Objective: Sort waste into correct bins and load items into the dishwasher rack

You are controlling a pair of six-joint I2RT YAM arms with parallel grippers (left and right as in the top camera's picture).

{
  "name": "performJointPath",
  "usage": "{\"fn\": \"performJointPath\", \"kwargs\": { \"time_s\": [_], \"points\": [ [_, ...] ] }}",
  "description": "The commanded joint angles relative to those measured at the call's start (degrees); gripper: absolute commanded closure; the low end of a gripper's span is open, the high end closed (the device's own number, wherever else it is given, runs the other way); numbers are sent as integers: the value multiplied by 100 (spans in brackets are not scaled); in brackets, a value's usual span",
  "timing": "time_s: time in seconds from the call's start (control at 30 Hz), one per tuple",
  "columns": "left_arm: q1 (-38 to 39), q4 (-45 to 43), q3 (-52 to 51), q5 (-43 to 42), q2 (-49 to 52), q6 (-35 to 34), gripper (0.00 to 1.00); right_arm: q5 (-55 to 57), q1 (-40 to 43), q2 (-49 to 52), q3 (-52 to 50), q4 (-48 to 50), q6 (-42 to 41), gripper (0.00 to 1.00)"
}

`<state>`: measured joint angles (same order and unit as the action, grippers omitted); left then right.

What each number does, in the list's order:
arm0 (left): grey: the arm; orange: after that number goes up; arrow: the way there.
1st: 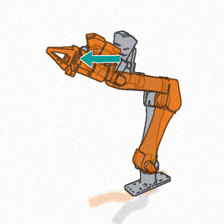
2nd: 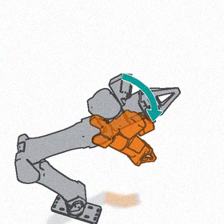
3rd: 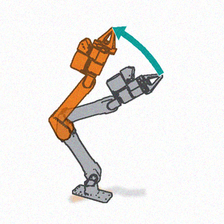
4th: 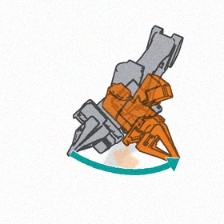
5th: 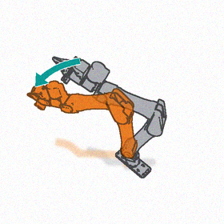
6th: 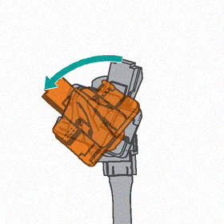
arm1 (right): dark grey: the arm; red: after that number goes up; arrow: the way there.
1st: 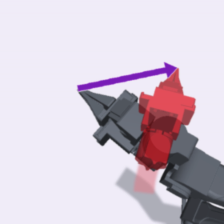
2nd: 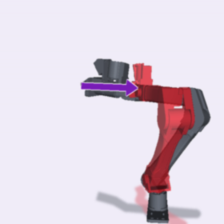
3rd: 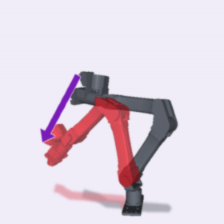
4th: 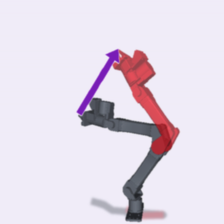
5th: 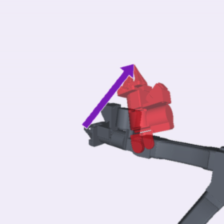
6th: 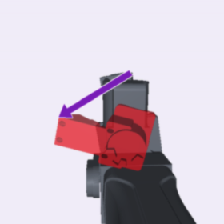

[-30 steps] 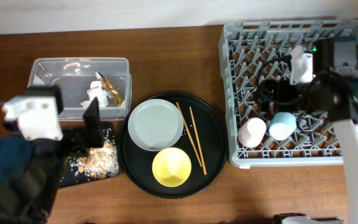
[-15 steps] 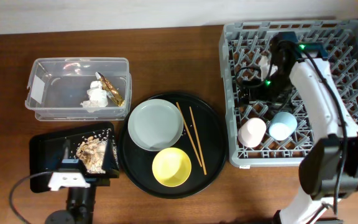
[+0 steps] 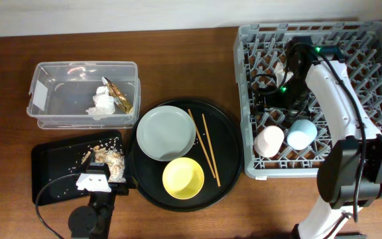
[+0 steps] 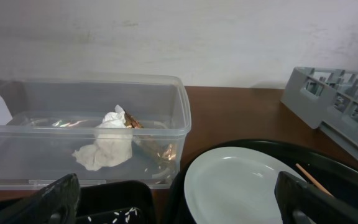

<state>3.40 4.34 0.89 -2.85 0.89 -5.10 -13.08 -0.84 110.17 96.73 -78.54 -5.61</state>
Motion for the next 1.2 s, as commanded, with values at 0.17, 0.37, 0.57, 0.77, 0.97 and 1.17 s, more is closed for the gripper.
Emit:
{"fn": "performJointPath", "kwargs": {
  "time_s": [0.17, 0.37, 0.57, 0.77, 0.97, 1.17],
  "points": [
    [-31, 0, -37, -83, -59, 87, 1, 26, -37, 28, 31, -2, 0, 1],
    [-31, 0, -37, -83, -59, 87, 1, 26, -37, 28, 31, -2, 0, 1],
    [-31, 0, -37, -81, -59, 87, 1, -39, -37, 28, 31, -2, -90, 1],
    [-31, 0, -37, -83, -59, 87, 1, -997, -72, -210, 33, -85, 289, 1],
    [-31, 0, -37, -83, -59, 87, 1, 42, -1235, -2741, 35, 734, 240, 1],
    [-31, 0, -37, -83, -59, 87, 1, -98, -3071, -3773, -308, 605, -612, 1]
  ]
}}
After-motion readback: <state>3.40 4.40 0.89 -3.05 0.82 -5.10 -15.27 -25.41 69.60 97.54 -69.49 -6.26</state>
